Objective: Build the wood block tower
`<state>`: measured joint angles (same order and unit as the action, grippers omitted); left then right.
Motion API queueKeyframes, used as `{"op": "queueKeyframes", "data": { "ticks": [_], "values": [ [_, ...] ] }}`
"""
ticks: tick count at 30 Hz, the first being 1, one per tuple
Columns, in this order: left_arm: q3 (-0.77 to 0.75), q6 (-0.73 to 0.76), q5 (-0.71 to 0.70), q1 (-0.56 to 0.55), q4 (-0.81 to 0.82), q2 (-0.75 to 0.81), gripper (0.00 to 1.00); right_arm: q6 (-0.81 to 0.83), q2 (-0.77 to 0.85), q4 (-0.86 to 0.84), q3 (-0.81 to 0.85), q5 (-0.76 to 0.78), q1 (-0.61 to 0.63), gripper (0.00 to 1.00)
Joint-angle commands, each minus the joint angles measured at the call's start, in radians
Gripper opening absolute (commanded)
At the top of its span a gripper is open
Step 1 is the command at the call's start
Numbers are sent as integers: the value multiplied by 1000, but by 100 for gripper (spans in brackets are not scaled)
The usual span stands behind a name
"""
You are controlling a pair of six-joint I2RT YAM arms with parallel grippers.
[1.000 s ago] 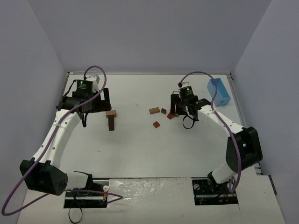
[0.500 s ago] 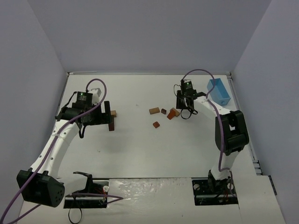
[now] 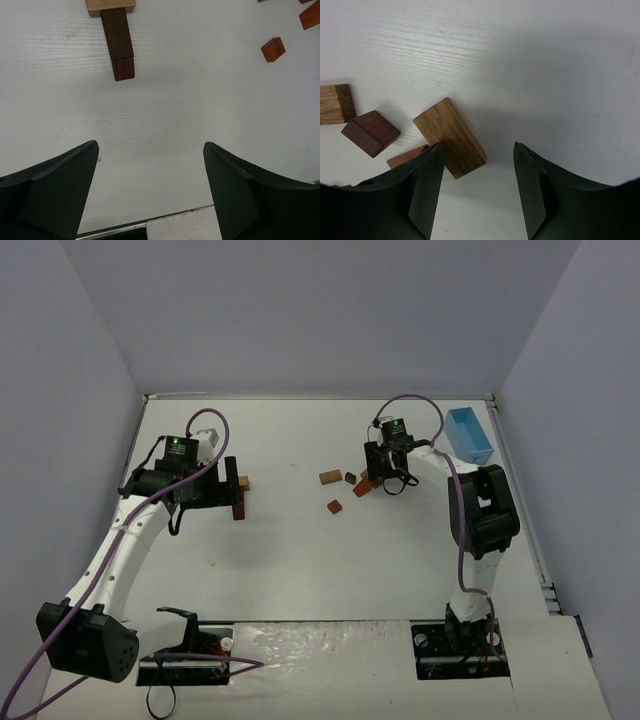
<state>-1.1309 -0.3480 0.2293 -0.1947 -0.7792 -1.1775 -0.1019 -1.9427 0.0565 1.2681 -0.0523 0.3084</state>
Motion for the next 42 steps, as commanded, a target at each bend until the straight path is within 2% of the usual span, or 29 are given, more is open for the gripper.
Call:
{"op": "queueKeyframes", "data": {
  "ticks": [1,10,19,21,28,30,36,39,42],
  "values": [
    [-18,11,18,8,21,-4,83,67,9,-30,-2,-80,6,55],
    [-26,14,16,8,21,-19,83,119,27,-43,-26,-152,35,55],
    [-18,21,13,6,21,-19,83,113,19,-46,-54,-94,37,52],
    [-17,22,13,8,21,-22,83,107,30,-46,-72,-56,37,47],
    [-29,19,11,8,21,-25,83,77,88,-82,-101,43,38,10],
    [-35,12,4,8,20,-22,83,77,131,-80,-104,66,46,2],
    [-47,-32,-29,7,14,-1,83,4,311,-79,-92,181,165,0],
    [-56,-63,-85,8,-16,5,83,-63,323,-81,-68,238,283,0],
    [-64,-107,-147,8,-44,17,83,-184,267,-84,-28,288,417,0]
  ]
}}
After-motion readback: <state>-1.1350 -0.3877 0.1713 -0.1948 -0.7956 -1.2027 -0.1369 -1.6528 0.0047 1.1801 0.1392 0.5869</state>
